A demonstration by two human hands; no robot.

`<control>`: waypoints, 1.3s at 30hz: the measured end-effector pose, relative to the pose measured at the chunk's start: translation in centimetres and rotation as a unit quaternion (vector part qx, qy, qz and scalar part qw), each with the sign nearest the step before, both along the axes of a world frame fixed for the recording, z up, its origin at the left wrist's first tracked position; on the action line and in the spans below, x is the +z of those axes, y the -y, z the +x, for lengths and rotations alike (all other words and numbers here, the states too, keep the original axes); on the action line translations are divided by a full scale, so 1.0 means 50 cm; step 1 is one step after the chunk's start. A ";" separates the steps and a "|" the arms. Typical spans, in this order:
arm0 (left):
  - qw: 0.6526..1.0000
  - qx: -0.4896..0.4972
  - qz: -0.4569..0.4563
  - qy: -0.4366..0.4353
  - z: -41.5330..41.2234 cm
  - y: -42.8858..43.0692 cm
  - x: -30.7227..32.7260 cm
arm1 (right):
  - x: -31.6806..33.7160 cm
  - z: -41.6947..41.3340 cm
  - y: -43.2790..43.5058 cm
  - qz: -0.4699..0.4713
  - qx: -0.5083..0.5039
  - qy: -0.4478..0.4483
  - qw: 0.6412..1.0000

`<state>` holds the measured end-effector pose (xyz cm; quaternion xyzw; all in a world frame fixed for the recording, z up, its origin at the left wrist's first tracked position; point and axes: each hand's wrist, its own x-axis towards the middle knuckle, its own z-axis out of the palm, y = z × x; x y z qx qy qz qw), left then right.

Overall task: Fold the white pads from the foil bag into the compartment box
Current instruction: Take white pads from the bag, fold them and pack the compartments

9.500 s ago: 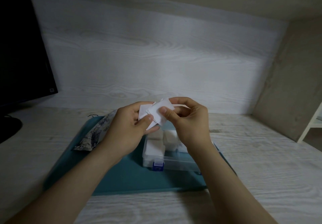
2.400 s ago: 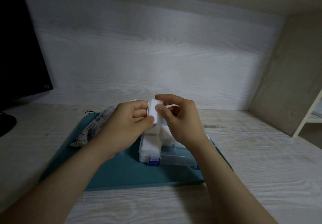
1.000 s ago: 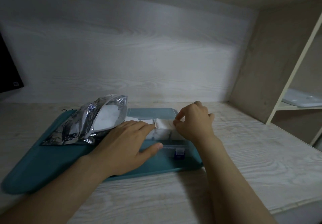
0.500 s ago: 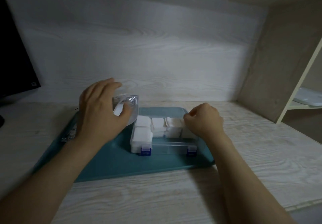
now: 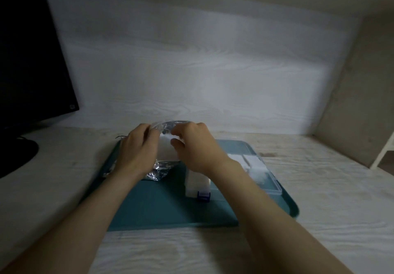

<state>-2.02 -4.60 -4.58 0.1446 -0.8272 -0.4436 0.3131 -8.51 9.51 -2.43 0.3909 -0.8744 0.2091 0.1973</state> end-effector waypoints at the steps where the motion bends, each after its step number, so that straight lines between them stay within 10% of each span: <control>1: 1.000 0.008 0.005 0.002 0.000 0.000 0.001 | -0.003 -0.007 0.015 0.010 -0.002 0.010 1.000; 12: 0.998 0.039 0.000 0.042 -0.011 0.012 -0.003 | -0.020 -0.047 0.071 0.026 -0.085 0.115 0.989; 25: 0.998 0.059 0.002 0.007 -0.025 0.015 -0.010 | -0.017 -0.030 0.070 -0.181 -0.083 0.050 0.979; 39: 0.998 0.012 -0.053 -0.022 -0.028 0.014 -0.035 | -0.008 -0.004 0.033 -0.308 -0.075 0.235 0.919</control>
